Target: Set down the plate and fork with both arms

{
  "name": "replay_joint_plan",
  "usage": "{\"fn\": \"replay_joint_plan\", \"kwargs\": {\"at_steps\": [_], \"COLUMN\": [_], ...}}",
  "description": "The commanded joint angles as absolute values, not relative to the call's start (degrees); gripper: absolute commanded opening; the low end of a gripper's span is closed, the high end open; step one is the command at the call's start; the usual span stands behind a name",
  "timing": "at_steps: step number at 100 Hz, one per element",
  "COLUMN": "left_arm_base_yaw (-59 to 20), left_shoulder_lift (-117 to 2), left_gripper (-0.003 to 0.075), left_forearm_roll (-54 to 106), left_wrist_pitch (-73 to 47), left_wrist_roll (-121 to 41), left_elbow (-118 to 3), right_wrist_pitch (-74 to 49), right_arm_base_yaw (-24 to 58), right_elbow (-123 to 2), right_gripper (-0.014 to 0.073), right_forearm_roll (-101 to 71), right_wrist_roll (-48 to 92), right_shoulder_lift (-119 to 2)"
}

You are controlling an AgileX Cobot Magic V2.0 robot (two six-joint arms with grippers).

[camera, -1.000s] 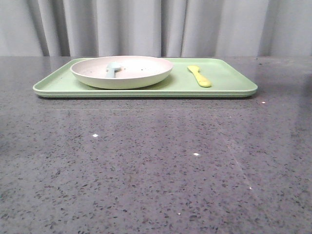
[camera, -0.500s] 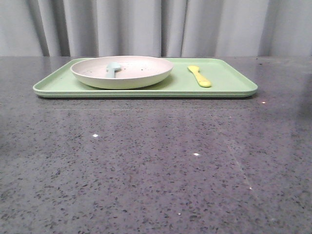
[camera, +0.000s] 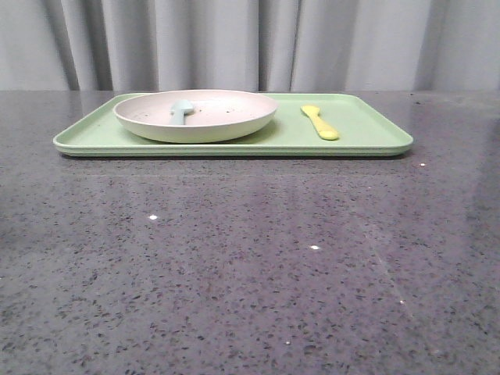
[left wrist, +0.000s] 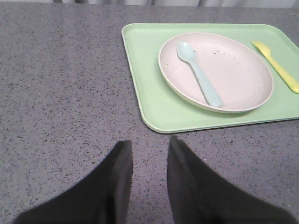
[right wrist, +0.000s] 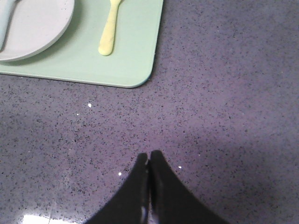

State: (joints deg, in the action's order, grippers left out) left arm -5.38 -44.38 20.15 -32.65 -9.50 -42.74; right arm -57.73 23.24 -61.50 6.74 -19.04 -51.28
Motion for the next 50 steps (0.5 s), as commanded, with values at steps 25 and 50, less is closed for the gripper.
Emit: {"fn": "replay_joint_plan", "kwargs": {"at_steps": [25,50], "left_arm_base_yaw": [-5.3,-5.3], "left_shoulder_lift": [-41.7,-35.5], "left_gripper": [-0.002,-0.002], "left_forearm_roll": [21.6,21.6], "left_wrist_pitch": [-29.1,-28.9], "left_wrist_roll": [-9.1,-9.1], "left_elbow": [-43.6,-40.2], "right_wrist_pitch": [-46.6,-41.2], "right_arm_base_yaw": [23.2,23.2], "right_elbow": [-52.2,-45.6], "right_gripper": [-0.0064,-0.0068], "right_forearm_roll": [11.7,11.9], "right_wrist_roll": [-18.6,-18.6], "right_shoulder_lift": [-37.5,-28.9]}}
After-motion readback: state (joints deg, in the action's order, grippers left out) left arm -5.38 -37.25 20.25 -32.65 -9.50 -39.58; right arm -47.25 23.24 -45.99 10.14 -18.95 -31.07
